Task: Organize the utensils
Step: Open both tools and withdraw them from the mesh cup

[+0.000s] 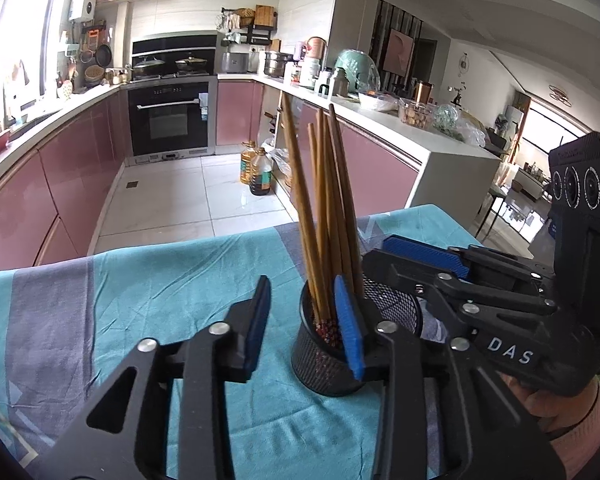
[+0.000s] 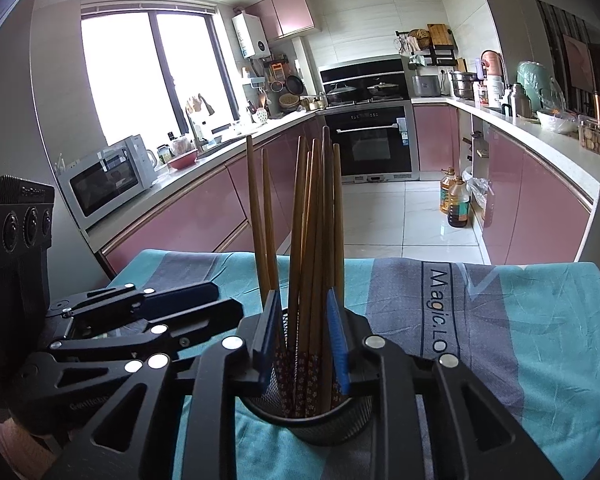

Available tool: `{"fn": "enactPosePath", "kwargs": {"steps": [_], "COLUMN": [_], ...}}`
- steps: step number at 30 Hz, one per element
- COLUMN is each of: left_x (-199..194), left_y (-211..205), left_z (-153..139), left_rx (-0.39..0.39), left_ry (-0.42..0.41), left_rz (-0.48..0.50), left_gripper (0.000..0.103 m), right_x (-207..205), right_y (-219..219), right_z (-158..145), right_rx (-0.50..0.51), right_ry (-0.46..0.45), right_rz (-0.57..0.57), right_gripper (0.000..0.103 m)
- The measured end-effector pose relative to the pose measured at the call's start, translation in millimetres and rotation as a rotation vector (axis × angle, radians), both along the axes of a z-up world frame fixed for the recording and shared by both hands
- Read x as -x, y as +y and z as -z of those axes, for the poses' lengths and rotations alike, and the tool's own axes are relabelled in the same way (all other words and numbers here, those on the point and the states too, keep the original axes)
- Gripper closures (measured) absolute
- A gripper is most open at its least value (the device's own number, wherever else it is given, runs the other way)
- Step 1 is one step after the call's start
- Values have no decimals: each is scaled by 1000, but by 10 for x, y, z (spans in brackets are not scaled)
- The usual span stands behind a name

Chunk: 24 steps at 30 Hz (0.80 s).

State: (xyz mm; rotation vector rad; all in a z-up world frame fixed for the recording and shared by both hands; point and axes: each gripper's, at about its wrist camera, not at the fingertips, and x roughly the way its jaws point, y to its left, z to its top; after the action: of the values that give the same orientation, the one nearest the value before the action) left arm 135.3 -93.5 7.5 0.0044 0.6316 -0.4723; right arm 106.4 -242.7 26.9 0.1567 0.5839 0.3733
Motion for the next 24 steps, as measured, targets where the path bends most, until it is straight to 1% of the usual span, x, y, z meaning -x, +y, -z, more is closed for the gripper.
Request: {"fn": "enactPosePath", "kwargs": {"steps": [1, 2, 4, 5, 6, 7, 9, 11, 12, 13, 14, 16, 24], "left_x": [34, 65, 131, 173, 208, 265, 360, 465, 492, 538, 593, 669, 1036], "left_y": [29, 61, 124, 176, 221, 281, 396, 513, 563, 619, 669, 753, 1073], "left_z": [-11, -21, -38, -46, -55, -58, -68, -68, -71, -72, -69, -83, -93], "left_rx": [-1, -3, -8, -10, -11, -13, -17, -18, -20, -21, -19, -16, -18], "left_ry": [-15, -29, -50, -67, -78, -91, -115, -138, -143, -155, -165, -179, -245], "left_rz": [-10, -21, -45, -68, -80, -93, -133, -164, -175, -192, -204, -219, -301], "left_gripper": [59, 56, 45, 36, 30, 27, 11, 8, 6, 6, 6, 6, 6], "right_x": [32, 53, 96, 120, 147, 176, 238, 316, 350, 384, 424, 508, 794], "right_y": [-7, -13, -31, -37, -44, -45, -43, -20, -5, 10, 30, 68, 181], "right_z": [-5, -8, -8, -3, -2, 1, 7, 23, 35, 47, 59, 78, 86], "right_rx": [6, 10, 15, 18, 21, 22, 32, 45, 54, 60, 66, 78, 115], "right_ry": [-8, -13, -18, -24, -30, -36, -50, -62, -69, -74, -81, -94, -164], "right_rz": [5, 9, 20, 26, 31, 34, 41, 43, 48, 50, 48, 47, 94], "right_gripper": [70, 67, 59, 56, 49, 42, 32, 25, 16, 11, 11, 7, 7]}}
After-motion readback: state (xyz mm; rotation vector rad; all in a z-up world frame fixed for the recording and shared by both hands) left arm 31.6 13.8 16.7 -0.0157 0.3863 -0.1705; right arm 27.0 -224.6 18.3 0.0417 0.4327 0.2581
